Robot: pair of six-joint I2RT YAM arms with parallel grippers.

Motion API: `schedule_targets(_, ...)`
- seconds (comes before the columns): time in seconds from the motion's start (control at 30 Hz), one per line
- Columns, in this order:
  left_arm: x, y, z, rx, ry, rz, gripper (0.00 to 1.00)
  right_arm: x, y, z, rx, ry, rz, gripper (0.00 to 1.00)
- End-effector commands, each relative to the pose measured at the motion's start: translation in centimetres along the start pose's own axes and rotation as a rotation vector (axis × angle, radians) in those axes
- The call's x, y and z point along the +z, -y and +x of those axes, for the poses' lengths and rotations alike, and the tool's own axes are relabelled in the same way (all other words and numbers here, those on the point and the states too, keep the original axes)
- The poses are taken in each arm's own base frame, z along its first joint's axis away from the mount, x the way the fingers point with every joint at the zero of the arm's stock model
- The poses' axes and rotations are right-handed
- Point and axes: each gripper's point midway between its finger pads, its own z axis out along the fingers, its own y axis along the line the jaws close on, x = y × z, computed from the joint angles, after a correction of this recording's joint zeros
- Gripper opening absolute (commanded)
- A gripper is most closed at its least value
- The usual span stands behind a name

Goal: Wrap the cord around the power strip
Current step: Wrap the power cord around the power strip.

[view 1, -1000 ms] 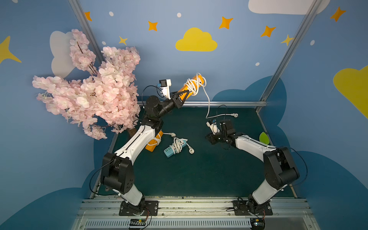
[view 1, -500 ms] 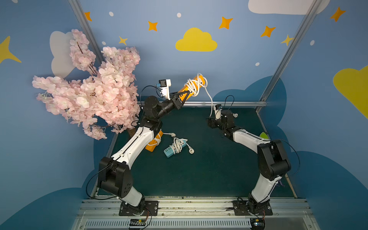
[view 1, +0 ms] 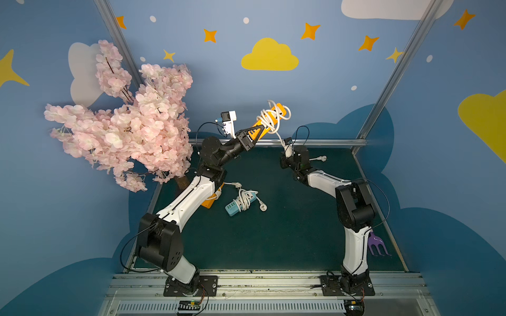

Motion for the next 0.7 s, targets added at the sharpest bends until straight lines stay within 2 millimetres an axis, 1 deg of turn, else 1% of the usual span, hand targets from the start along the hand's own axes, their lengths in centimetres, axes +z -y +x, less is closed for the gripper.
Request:
schedule_targets(0.0,1.0,4.1,-1.7,0.038,0.049,0.133,0.03,-1.4,-3.5,-0.6,-0.177,-0.088,-0.106,0.00)
schedule_targets(0.07,1.3,4.0,-2.2,0.070,0.047,0.129,0.03,-2.2,-5.2,0.8,-0.251,-0.151,-0.131,0.00)
schedule_targets(0.1,1.4,4.0,-2.5,0.082,0.044,0.127,0.03,-2.6,-5.6,1.2,-0.286,-0.168,-0.124,0.00)
schedule_targets(0.23,1.6,3.3,-3.8,0.142,0.050,0.105,0.03,-4.8,-5.9,2.8,-0.335,-0.256,-0.071,0.00)
schedule_targets(0.33,1.2,2.8,-5.9,0.198,0.083,0.082,0.03,-6.8,-6.2,3.8,-0.324,-0.316,-0.069,0.00)
schedule_targets(0.4,0.8,2.7,-7.3,0.270,0.098,0.055,0.03,-8.2,-6.4,4.4,-0.322,-0.359,-0.061,0.00)
schedule_targets(0.43,0.5,2.6,-8.0,0.313,0.106,0.028,0.03,-8.9,-6.6,4.6,-0.284,-0.380,-0.061,0.00)
schedule_targets(0.5,0.1,2.2,-9.1,0.409,0.116,-0.031,0.03,-10.4,-7.6,5.2,-0.297,-0.422,-0.090,0.00)
schedule_targets(0.57,-0.1,1.1,-9.4,0.515,0.108,-0.109,0.03,-11.5,-8.4,5.4,-0.336,-0.432,-0.088,0.00)
schedule_targets(0.67,-0.4,-2.0,-9.0,0.693,0.046,-0.266,0.03,-13.4,-9.1,5.2,-0.392,-0.404,-0.063,0.00)
